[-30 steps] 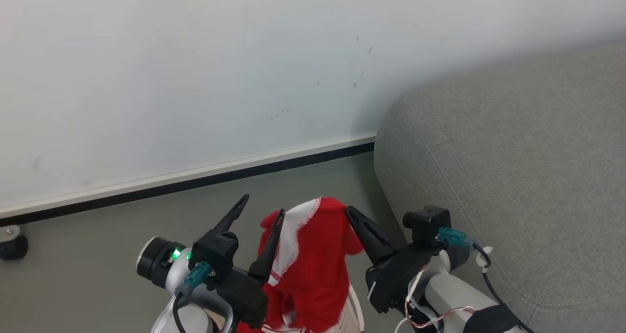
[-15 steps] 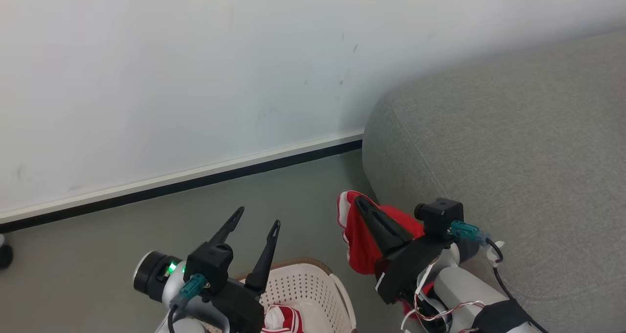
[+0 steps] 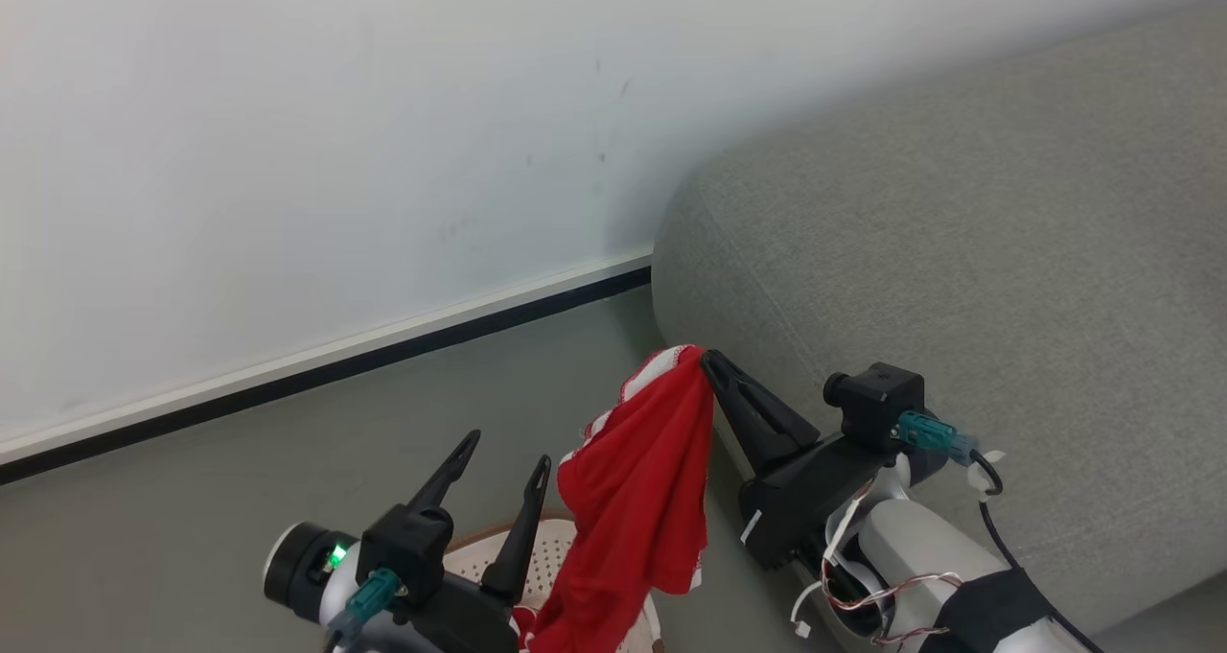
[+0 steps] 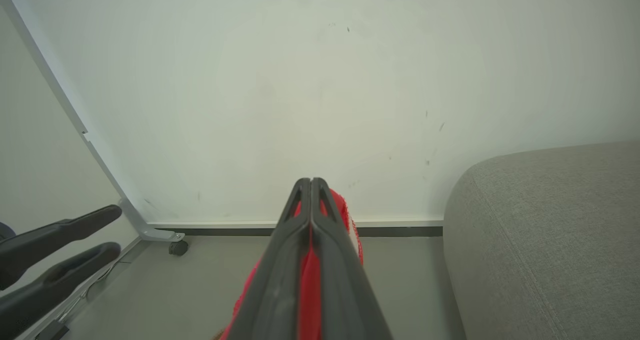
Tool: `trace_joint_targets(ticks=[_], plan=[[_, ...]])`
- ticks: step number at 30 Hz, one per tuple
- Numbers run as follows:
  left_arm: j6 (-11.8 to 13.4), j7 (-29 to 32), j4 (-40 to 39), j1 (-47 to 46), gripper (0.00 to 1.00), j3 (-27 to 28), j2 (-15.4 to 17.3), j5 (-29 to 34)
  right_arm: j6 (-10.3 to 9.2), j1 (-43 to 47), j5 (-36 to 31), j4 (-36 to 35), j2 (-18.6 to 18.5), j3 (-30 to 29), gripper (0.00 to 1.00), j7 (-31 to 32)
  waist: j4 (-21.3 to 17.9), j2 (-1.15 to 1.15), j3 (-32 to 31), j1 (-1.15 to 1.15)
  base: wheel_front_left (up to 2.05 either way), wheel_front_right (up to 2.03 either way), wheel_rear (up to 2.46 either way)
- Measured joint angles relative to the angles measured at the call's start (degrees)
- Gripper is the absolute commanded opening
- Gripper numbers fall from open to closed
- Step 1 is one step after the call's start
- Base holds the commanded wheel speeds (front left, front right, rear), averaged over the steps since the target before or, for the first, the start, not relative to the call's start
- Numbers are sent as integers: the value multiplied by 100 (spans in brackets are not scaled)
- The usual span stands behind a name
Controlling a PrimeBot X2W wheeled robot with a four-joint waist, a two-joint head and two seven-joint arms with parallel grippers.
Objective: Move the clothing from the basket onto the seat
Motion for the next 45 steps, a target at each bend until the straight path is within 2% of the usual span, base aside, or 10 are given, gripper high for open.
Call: trace_joint_targets(ticks=[14, 18, 25, 28, 39, 45], plan=[[35, -27, -98, 223, 100, -54, -35, -32, -12, -109, -357, -668, -280, -188, 0, -1, -713, 0, 79, 0, 0, 0, 0], [51, -45, -126, 310, 100, -91, -43, -32, -62, -63, -442, -858, -454, -292, 0, -1, -970, 0, 108, 0, 0, 0, 0], [12, 26, -218, 249, 100, -326, -129, -10, -259, 201, -463, -1305, -890, -697, 0, -18, -1346, 0, 238, 0, 0, 0, 0], [7, 89, -233, 93, 100, -376, -143, 13, -260, 140, -481, -1435, -887, -797, 0, -25, -1427, 0, 410, 0, 0, 0, 0], [-19, 149, -482, -4, 100, -307, 19, 81, -142, -1497, -505, -1021, -870, -1131, 0, -42, -1463, 0, 866, 0, 0, 0, 0], [-18, 289, -750, -240, 100, -343, 20, 234, -96, -2448, -481, -498, -1143, -1456, 0, -43, -1315, 0, 1109, 1, 0, 0, 0]])
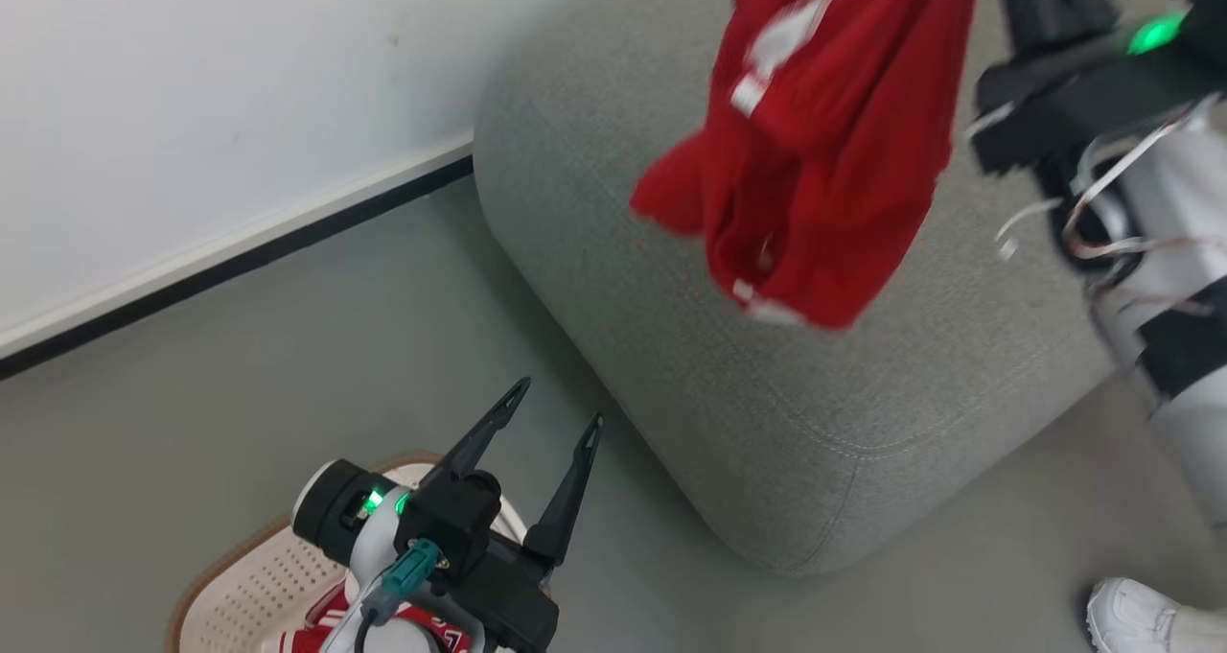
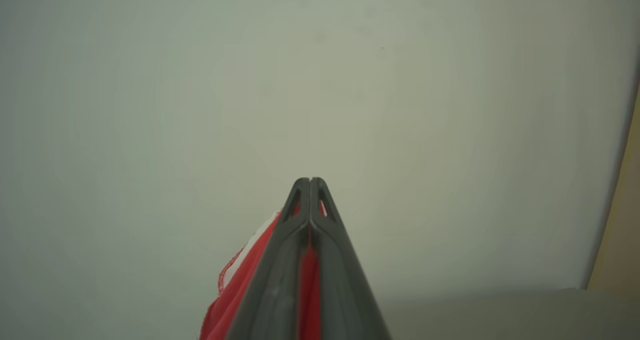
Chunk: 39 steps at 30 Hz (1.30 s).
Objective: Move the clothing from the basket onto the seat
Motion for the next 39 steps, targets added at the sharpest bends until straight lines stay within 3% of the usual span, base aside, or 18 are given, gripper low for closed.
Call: trace_joint_targets(ticks=[7, 14, 20, 32, 39], plan=[[47, 157, -355, -189, 100, 22, 75, 74, 44, -1043, 142, 586, -359, -460, 0, 1, 287, 0, 371, 0, 0, 0, 0], [58, 319, -642, -338, 100, 13, 163, 167, 45, -1560, 205, 1084, -980, -815, 0, 3, 641, 0, 814, 0, 0, 0, 0], [58, 455, -940, -485, 100, 123, 333, 189, 52, -2018, 204, 1413, -1263, -944, 0, 2, 996, 1, 1289, 0, 0, 0, 0], [58, 654, -1237, -660, 100, 294, 554, 328, 53, -2337, 213, 2057, -1137, -1010, 0, 1, 1285, 1, 2000, 0, 0, 0, 0], [57, 762, -1336, -734, 100, 278, 569, 364, 45, -1850, 386, 2704, -915, -1070, 0, 1, 1252, 1, 2249, 0, 0, 0, 0]])
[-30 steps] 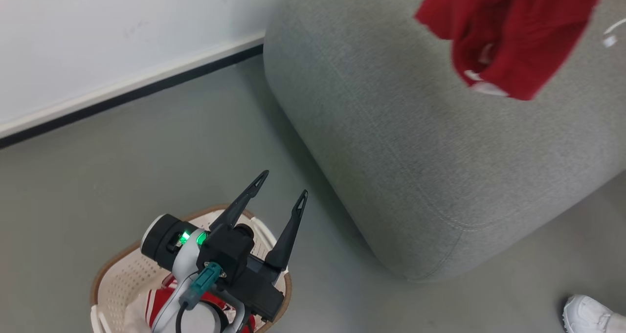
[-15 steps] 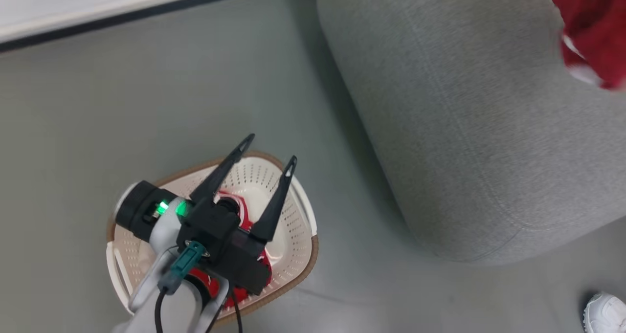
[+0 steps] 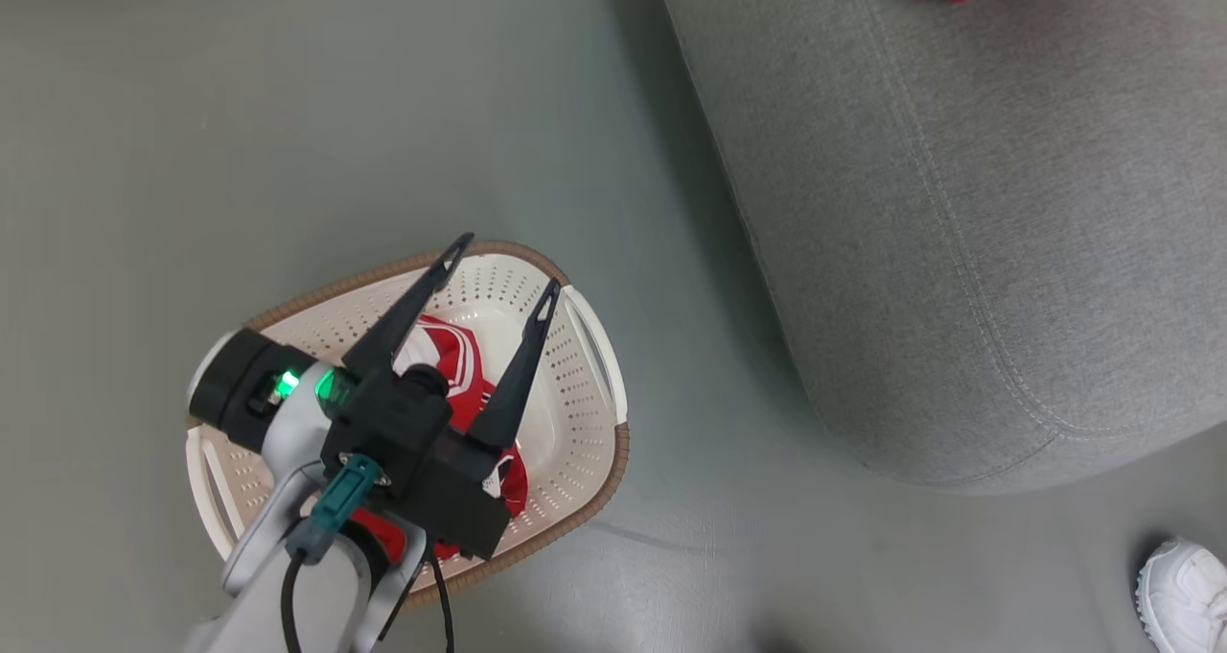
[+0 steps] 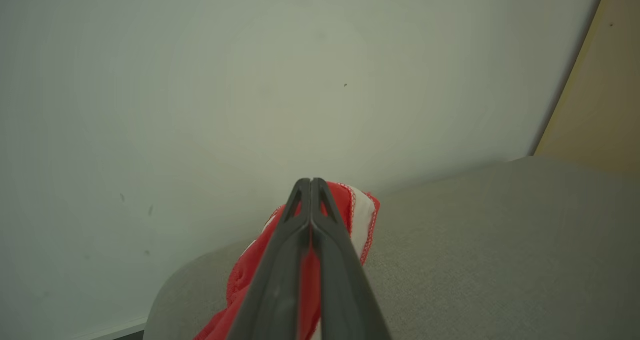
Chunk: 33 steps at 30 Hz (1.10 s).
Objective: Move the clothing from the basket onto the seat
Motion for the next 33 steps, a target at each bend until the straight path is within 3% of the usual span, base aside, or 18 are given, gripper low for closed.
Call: trace_joint_targets(ticks=[9, 17, 18, 19, 20, 21, 22, 33], plan=[[1, 85, -43, -116, 100, 53, 69, 4, -3, 579, 80, 758, 464, 31, 0, 0, 52, 0, 221, 0, 0, 0, 0], [26, 93, -43, -146, 100, 70, 82, 4, -10, 677, 62, 1061, 608, 119, 0, 0, 90, -1, 281, -1, 0, 0, 0], [26, 93, -43, -147, 100, 74, 82, 4, -10, 675, 60, 1078, 624, 132, 8, 0, 92, 0, 287, -1, 0, 0, 0], [26, 93, -42, -149, 100, 76, 82, 4, -10, 672, 46, 1089, 639, 151, 27, 0, 93, 0, 292, 0, 0, 0, 0], [27, 93, -37, -151, 100, 81, 82, 4, -10, 671, 5, 1099, 650, 182, 49, 1, 91, 0, 293, 0, 0, 0, 0], [29, 93, -26, -151, 100, 94, 82, 4, -10, 665, -22, 1113, 666, 209, 87, 1, 88, 0, 291, -1, 0, 0, 0], [30, 93, -16, -151, 100, 109, 82, 3, -10, 662, -32, 1123, 679, 225, 100, 0, 82, -1, 284, -1, 0, 0, 0], [85, -13, 188, -139, 100, 211, 59, -52, -56, 692, -267, 1273, 868, 447, 100, 0, -56, -1, 87, -1, 0, 0, 0]])
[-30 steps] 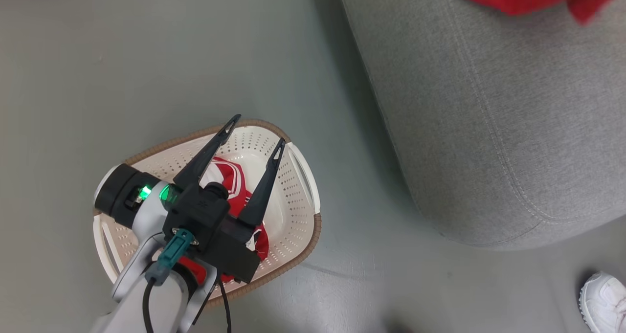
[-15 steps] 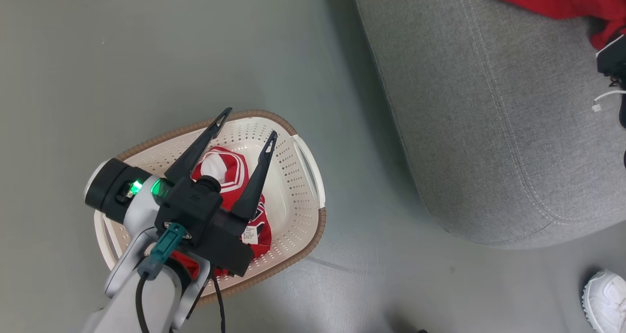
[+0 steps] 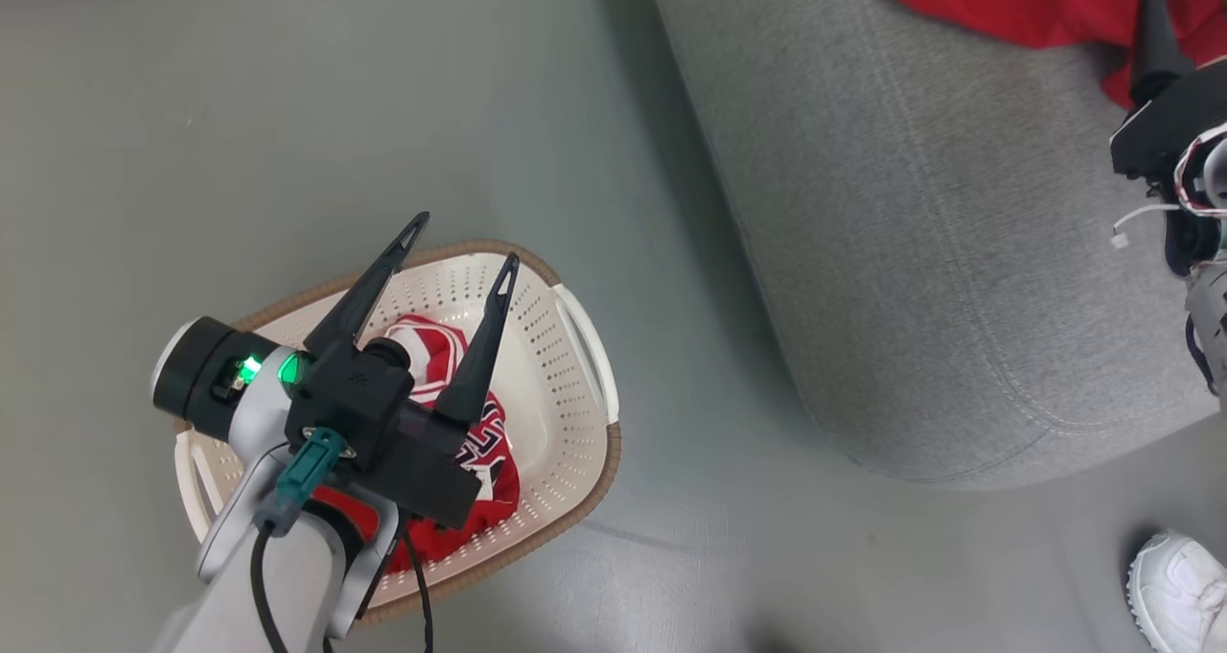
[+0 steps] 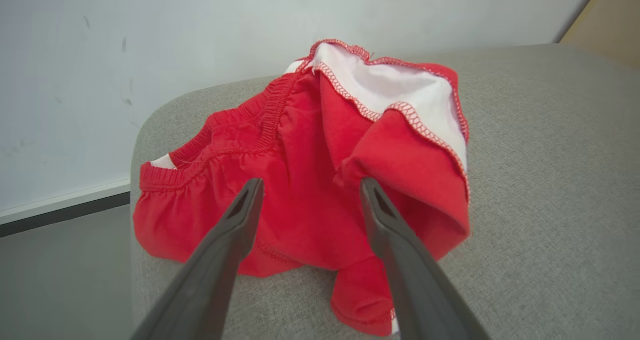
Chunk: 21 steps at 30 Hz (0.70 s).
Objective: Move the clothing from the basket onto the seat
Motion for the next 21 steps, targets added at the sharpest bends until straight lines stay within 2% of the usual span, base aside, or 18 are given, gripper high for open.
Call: trace_joint_targets(ticks=[10, 21], plan=[[94, -209, 269, 150, 100, 82, -141, -242, -47, 505, -85, -26, 90, 15, 100, 0, -164, 0, -409, 0, 0, 0, 0], [200, -579, 736, 371, 100, 280, -313, -504, -45, 859, -308, -435, 185, 109, 100, 0, -171, 0, -988, -1, 0, 0, 0]])
